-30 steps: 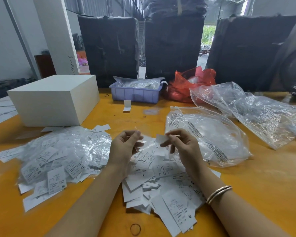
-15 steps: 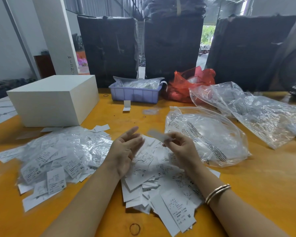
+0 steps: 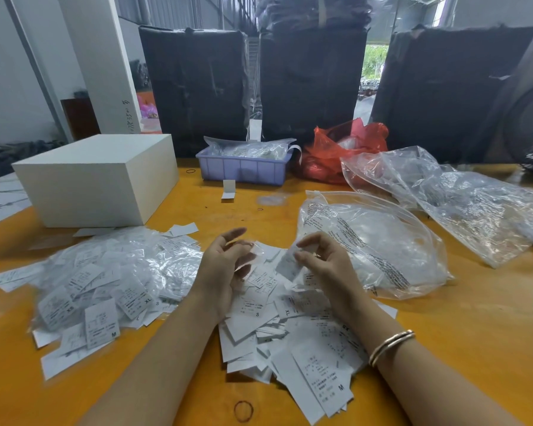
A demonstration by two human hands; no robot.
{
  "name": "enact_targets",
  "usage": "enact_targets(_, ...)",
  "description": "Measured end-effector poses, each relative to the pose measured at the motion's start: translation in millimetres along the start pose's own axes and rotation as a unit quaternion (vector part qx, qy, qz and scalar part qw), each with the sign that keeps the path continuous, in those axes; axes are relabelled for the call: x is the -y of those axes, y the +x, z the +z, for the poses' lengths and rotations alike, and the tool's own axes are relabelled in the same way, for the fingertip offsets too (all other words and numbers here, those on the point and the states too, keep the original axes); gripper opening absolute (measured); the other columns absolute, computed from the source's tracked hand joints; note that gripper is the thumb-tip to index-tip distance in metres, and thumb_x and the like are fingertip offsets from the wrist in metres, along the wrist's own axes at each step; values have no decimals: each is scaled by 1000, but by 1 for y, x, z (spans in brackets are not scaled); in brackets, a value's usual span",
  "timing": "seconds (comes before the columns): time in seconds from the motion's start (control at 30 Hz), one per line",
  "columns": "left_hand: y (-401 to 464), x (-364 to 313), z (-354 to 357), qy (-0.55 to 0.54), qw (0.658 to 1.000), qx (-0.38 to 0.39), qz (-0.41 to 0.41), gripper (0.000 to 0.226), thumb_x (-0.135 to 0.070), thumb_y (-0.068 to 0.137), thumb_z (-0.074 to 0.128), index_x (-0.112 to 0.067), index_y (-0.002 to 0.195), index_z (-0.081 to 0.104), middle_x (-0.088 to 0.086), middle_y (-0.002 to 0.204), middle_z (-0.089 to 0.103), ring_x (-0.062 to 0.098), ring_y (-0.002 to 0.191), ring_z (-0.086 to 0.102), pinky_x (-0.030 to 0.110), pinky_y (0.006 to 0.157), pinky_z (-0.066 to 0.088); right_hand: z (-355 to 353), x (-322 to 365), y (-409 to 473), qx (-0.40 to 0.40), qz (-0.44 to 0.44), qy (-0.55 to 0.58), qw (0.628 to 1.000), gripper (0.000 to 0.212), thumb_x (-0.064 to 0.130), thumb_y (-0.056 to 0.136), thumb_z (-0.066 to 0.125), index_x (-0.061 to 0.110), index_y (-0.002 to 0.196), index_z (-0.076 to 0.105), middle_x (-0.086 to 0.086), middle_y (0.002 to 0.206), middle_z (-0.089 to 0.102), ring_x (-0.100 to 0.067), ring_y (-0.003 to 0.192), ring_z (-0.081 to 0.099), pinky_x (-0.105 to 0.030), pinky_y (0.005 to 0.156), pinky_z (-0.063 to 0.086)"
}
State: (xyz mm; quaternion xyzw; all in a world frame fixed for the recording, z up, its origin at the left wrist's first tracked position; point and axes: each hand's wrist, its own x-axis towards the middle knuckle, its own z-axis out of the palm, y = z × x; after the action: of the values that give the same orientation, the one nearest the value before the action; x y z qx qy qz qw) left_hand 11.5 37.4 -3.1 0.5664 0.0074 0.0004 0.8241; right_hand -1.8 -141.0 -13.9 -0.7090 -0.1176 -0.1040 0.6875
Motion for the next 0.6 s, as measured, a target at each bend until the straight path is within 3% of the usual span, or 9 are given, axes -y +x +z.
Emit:
enact_targets(0.1, 0, 0, -1, -15, 1000, 24, 10, 33, 3, 85, 59, -21, 109, 62, -4, 78, 63, 10, 75, 64, 25, 67, 47, 3, 1, 1, 1, 4, 30, 1000, 45, -8, 84, 56, 28, 111, 50, -8, 91, 61, -19, 80, 60, -28, 71, 54)
enact_targets(0.17, 0, 1, -1, -15, 999, 34, 16, 34, 3, 83, 62, -20, 109, 63, -5, 77, 62, 10, 77, 63, 24, 70, 48, 5, 1, 2, 2, 8, 49, 999, 54, -10, 84, 56, 32, 118, 45, -10, 88, 63, -15, 76, 63, -25, 70, 53)
enact_targets(0.33, -2, 0, 1, -11, 998, 57, 28, 40, -10, 69, 70, -24, 106, 65, -8, 83, 66, 8, 82, 63, 24, 74, 45, 6, 7, 0, -3, 13, 53, 999, 22, -3, 86, 58, 15, 96, 66, -1, 83, 68, -1, 70, 62, -13, 59, 46)
enact_targets(0.43, -2, -1, 2, -5, 998, 61, 33, 43, -16, 64, 71, -27, 105, 65, -12, 85, 68, 5, 84, 64, 24, 75, 43, 5, 7, 0, -40, 20, 63, 997, 19, 0, 86, 60, 17, 89, 69, 7, 77, 69, 2, 65, 60, -13, 55, 46)
enact_targets(0.6, -2, 2, 1, 16, 997, 56, 52, 32, -5, 80, 67, -28, 102, 66, -14, 82, 69, 8, 89, 62, 25, 77, 44, 7, 7, 1, -51, 31, 76, 995, 20, 1, 86, 61, 19, 85, 70, 6, 76, 69, -1, 65, 61, -16, 56, 48)
